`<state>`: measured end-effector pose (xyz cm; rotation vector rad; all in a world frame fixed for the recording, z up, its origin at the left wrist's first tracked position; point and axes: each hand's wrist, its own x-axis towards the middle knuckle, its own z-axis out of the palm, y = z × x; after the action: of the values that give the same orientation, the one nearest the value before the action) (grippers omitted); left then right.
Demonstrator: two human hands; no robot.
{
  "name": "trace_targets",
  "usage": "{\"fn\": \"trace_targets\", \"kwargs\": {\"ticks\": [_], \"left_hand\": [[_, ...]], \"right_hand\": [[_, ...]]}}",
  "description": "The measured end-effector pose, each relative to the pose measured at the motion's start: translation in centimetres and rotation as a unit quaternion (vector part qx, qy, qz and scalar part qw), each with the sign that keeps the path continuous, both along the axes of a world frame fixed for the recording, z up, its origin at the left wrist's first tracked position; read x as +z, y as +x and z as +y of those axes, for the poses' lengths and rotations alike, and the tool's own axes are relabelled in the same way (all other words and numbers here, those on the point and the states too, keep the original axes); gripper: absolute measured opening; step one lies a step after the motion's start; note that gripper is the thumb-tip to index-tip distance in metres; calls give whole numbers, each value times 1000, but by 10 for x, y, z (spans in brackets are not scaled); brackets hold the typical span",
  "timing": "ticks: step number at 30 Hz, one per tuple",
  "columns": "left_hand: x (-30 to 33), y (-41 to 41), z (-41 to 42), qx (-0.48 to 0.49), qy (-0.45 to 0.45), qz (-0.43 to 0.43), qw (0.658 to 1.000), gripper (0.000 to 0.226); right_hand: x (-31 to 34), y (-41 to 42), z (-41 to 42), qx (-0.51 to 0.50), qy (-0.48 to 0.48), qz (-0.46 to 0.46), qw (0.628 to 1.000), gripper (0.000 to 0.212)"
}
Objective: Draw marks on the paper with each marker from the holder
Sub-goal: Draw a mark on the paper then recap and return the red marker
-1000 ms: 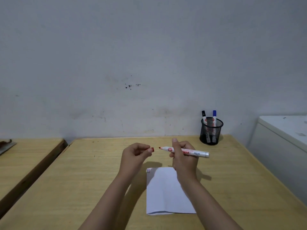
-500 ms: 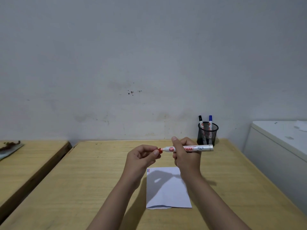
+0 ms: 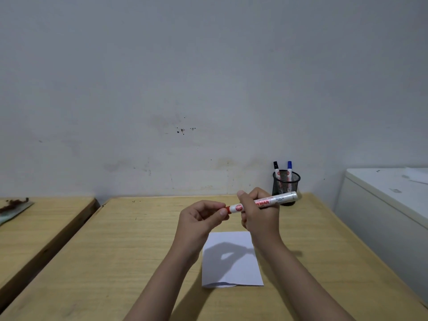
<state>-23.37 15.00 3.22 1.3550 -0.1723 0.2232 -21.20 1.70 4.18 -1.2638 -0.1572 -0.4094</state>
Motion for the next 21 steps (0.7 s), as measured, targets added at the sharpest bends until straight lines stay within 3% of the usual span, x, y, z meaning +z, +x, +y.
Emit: {"fn": "trace_targets", "kwargs": {"ticks": [7,10,13,15,18,21], "left_hand": [[3,-5,-2,27,-7,-29,999,11],[5,-7,-4,45,17,-43,998,9],[4,-6,-6,70,56,-44,995,8],[1,-4,-6,109,74,-40,990,11],[-1,5,0,183,93,-40,978,10],[-3,10,5,208,129,-58,968,7]], "right_hand": [[2,-2,5,22,44,3,999,45],[-1,-1,6,34,65,17,997,51],[-5,3,5,59,69,57,994,44],[-8,5,1,88,35,125,988,39],[-12,5,-9,125,-70,201,969,55],[-15,4,-22,56,-206,78,974,45]]}}
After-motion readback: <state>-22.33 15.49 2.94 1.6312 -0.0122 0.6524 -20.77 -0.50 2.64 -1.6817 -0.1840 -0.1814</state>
